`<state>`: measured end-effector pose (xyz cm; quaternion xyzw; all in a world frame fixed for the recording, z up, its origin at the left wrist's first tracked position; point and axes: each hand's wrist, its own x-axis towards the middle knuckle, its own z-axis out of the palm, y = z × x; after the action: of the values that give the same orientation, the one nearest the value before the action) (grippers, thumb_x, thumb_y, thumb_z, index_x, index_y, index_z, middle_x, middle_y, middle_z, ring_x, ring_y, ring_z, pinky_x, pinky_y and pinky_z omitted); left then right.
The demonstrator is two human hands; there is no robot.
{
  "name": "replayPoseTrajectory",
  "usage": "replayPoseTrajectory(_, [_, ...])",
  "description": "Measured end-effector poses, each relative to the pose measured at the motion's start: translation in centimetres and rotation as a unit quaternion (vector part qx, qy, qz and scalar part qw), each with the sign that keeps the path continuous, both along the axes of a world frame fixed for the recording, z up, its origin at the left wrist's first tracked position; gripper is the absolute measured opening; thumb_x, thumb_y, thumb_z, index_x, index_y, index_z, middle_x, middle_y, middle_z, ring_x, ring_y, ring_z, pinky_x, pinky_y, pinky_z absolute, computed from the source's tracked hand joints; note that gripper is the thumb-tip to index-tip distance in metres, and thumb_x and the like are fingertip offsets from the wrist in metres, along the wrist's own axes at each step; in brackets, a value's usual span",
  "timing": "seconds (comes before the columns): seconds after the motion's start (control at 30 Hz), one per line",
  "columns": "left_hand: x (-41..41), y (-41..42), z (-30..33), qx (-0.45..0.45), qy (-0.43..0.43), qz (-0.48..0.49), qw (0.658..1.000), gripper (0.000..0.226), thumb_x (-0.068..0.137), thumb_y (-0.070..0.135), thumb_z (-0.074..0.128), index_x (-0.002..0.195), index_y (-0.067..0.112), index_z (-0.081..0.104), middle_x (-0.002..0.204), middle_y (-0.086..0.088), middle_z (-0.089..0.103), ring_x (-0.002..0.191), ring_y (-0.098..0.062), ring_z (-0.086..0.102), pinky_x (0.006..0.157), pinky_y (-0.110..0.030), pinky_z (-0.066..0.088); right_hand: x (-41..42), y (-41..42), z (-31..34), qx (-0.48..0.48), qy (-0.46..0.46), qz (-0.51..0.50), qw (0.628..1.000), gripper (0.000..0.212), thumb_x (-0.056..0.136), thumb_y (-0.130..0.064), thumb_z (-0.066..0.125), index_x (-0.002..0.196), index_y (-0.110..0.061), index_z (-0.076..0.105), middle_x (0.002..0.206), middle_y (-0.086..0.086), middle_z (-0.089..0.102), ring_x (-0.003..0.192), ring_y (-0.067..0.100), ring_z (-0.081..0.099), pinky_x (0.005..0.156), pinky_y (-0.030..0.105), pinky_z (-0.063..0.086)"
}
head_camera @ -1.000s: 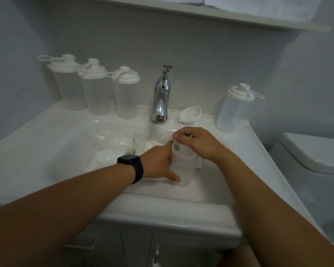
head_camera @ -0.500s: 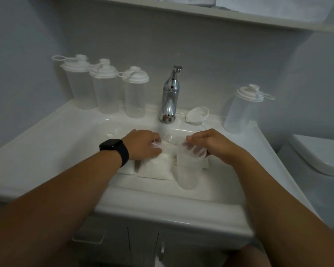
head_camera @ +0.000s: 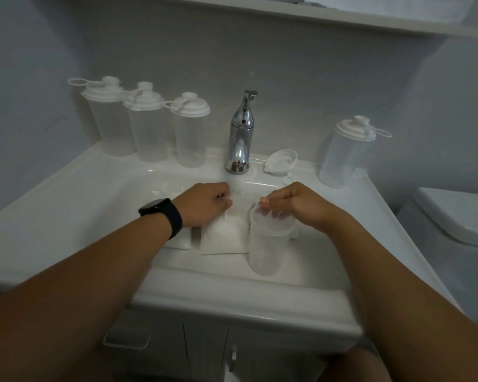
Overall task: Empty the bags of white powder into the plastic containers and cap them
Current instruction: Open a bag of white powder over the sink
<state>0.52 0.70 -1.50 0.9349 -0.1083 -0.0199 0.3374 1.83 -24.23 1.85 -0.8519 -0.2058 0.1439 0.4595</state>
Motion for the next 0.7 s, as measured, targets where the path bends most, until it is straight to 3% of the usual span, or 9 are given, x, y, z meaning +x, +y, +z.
replayPoseTrajectory(0.23, [-0.2, -0.3, 0.9, -0.045, 0.072, -0.039, 0.996, 0.013, 0.094, 0.028, 0.071, 0.088, 0.026, 0.06, 0.074, 0.008, 0.059, 0.072, -0.013, 0.053, 0.066, -0.024, 0.041, 0.0, 0.1, 0.0, 0.01, 0.013, -0.005, 1.0, 0.019, 0.097, -0.025, 0.067, 0.085, -0.025, 0.082, 0.091, -0.003, 0.079, 0.072, 0.006, 0.061, 0.082, 0.03, 0.051])
replayPoseTrajectory(0.4, [-0.2, -0.1, 0.8, 0.027, 0.118, -0.012, 0.993, 0.031, 0.093, 0.045, 0.068, 0.118, 0.031, 0.056, 0.115, 0.001, 0.064, 0.102, -0.018, 0.06, 0.079, -0.028, 0.046, -0.2, 0.2, 0.0, 0.008, 0.014, 0.0, 1.0, 0.02, 0.098, -0.027, 0.066, 0.086, -0.025, 0.082, 0.093, 0.001, 0.079, 0.074, 0.009, 0.061, 0.082, 0.031, 0.051])
replayPoseTrajectory(0.53, [-0.5, -0.7, 1.1, 0.104, 0.116, -0.018, 0.988, 0.059, 0.098, 0.056, 0.057, 0.148, 0.028, 0.045, 0.15, 0.001, 0.052, 0.132, -0.022, 0.051, 0.104, -0.031, 0.041, -0.1, 0.3, 0.0, 0.011, 0.017, -0.002, 1.0, 0.02, 0.097, -0.027, 0.067, 0.084, -0.026, 0.082, 0.091, 0.0, 0.079, 0.073, 0.008, 0.061, 0.081, 0.03, 0.05])
replayPoseTrajectory(0.6, [-0.6, -0.9, 1.2, 0.112, 0.122, -0.015, 0.986, 0.053, 0.103, 0.058, 0.046, 0.142, 0.022, 0.051, 0.145, -0.001, 0.055, 0.127, -0.022, 0.053, 0.099, -0.031, 0.04, -0.1, 0.3, -0.1, 0.012, 0.016, -0.001, 1.0, 0.021, 0.097, -0.026, 0.067, 0.083, -0.026, 0.082, 0.091, 0.0, 0.079, 0.073, 0.009, 0.061, 0.081, 0.03, 0.05])
replayPoseTrajectory(0.7, [-0.4, -0.6, 1.0, 0.06, 0.152, 0.005, 0.986, 0.042, 0.106, 0.051, 0.04, 0.109, 0.015, 0.062, 0.114, -0.004, 0.066, 0.1, -0.021, 0.06, 0.085, -0.032, 0.043, -0.1, 0.2, -0.1, 0.014, 0.015, 0.002, 1.0, 0.02, 0.098, -0.026, 0.066, 0.086, -0.026, 0.082, 0.092, 0.001, 0.079, 0.073, 0.008, 0.061, 0.082, 0.031, 0.051])
